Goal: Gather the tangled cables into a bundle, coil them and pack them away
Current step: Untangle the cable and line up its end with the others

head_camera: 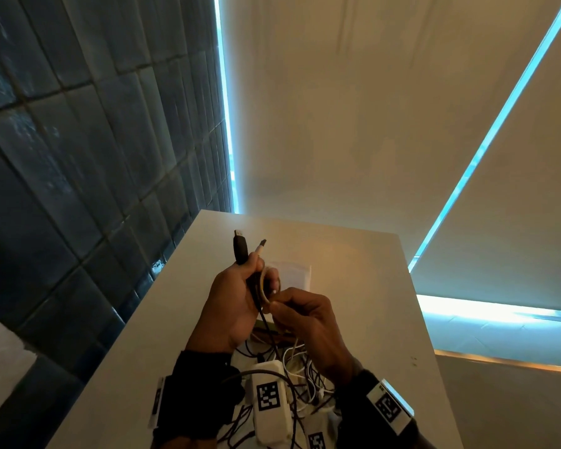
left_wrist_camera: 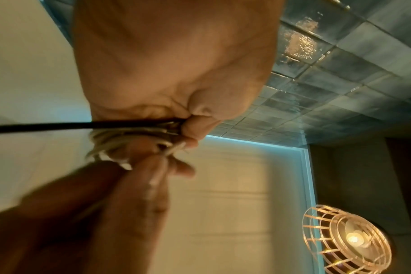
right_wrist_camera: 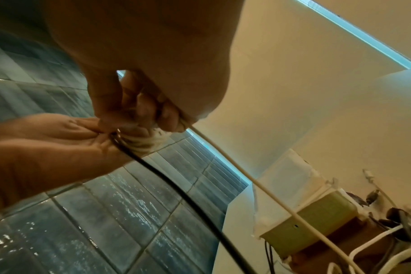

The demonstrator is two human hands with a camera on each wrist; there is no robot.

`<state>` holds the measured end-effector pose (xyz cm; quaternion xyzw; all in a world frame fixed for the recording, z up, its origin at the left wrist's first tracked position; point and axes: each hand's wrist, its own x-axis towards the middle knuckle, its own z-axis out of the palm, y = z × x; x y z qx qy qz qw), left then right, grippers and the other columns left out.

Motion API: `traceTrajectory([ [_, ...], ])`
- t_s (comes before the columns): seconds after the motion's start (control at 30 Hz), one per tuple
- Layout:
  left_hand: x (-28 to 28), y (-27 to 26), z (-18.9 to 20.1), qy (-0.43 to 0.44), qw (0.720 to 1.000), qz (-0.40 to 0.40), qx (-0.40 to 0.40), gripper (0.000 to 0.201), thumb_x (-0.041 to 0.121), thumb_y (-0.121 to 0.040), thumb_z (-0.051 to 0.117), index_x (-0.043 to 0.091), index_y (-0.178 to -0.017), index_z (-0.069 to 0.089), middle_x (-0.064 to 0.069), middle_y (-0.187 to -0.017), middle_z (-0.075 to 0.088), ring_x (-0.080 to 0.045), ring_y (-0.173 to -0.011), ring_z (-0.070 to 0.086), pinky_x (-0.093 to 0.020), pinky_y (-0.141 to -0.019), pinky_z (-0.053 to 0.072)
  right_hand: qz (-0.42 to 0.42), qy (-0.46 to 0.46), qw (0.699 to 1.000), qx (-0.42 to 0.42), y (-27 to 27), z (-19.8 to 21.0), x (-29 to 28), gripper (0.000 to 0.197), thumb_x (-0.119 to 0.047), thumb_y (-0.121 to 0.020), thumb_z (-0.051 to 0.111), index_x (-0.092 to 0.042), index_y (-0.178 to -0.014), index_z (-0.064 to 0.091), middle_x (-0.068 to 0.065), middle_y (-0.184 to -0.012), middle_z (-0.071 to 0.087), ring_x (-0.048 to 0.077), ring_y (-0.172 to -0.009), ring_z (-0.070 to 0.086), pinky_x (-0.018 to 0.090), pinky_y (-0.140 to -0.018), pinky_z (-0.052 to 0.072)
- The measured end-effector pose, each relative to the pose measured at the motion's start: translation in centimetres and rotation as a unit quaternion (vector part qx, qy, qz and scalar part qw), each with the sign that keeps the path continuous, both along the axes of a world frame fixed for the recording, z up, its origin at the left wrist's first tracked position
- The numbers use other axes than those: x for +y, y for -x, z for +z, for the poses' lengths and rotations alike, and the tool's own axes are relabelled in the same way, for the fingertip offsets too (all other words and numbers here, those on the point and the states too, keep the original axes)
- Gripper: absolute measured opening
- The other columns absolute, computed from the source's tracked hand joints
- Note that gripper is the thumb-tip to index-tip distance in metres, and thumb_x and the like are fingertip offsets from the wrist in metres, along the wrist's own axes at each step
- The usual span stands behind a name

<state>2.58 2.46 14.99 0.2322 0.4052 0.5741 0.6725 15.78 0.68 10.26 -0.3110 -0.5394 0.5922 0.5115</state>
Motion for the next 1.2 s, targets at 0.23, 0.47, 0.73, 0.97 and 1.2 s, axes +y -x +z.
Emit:
traceTrajectory([
  [0.23, 0.2, 0.3, 0.1, -0.064, 0.994, 0.038, -0.081, 0.032, 0.024, -0.101, 0.033, 0.014, -0.072, 0.043, 0.005, -0.054, 0.039, -0.006, -0.041, 0.034, -0.021, -0.043, 0.032, -0.004, 0.074, 0.996, -0.048, -0.9, -3.9, 0.7, 0.017, 0.002, -0.095, 0.049, 0.005, -0.081, 0.059, -0.007, -0.055, 0.059, 0.001, -0.052, 0.058, 0.013, -0.053, 0.045],
  [0.47, -0.1, 0.8, 0.4, -0.103, 0.992, 0.053, -0.040, 0.033, 0.022, -0.101, 0.034, 0.013, -0.072, 0.044, 0.005, -0.054, 0.038, -0.005, -0.040, 0.029, -0.020, -0.038, 0.027, -0.053, 0.084, 0.981, -0.167, -1.4, -10.3, 2.0, 0.029, -0.005, -0.094, 0.056, -0.012, -0.066, 0.062, -0.010, -0.057, 0.055, 0.003, -0.055, 0.047, 0.016, -0.057, 0.038],
  [0.73, -0.1, 1.4, -0.2, -0.067, 0.996, 0.061, -0.013, 0.031, 0.018, -0.101, 0.033, 0.013, -0.072, 0.042, 0.005, -0.053, 0.037, -0.004, -0.037, 0.027, -0.019, -0.037, 0.022, -0.179, 0.136, 0.956, -0.190, -0.7, -9.6, 3.3, 0.018, -0.009, -0.088, 0.062, 0.000, -0.075, 0.070, -0.001, -0.059, 0.058, 0.010, -0.053, 0.052, 0.019, -0.047, 0.043],
  [0.97, 0.0, 0.7, -0.7, -0.009, 0.997, 0.073, 0.033, 0.031, 0.022, -0.101, 0.035, 0.013, -0.073, 0.044, 0.001, -0.055, 0.043, -0.009, -0.042, 0.036, -0.025, -0.047, 0.027, -0.143, 0.007, 0.989, -0.024, 0.6, 0.6, 3.0, 0.013, -0.008, -0.091, 0.060, 0.003, -0.085, 0.063, -0.006, -0.055, 0.045, 0.009, -0.048, 0.033, 0.021, -0.042, 0.027],
  [1.2, -0.2, 0.4, 0.2, -0.027, 0.997, 0.063, -0.045, 0.033, 0.025, -0.101, 0.035, 0.009, -0.076, 0.050, -0.008, -0.065, 0.060, -0.022, -0.064, 0.056, -0.032, -0.067, 0.047, -0.011, -0.016, 0.999, -0.031, 1.0, 1.7, 0.4, 0.014, 0.001, -0.089, 0.057, 0.002, -0.076, 0.061, 0.010, -0.056, 0.037, 0.014, -0.048, 0.029, 0.022, -0.046, 0.022],
])
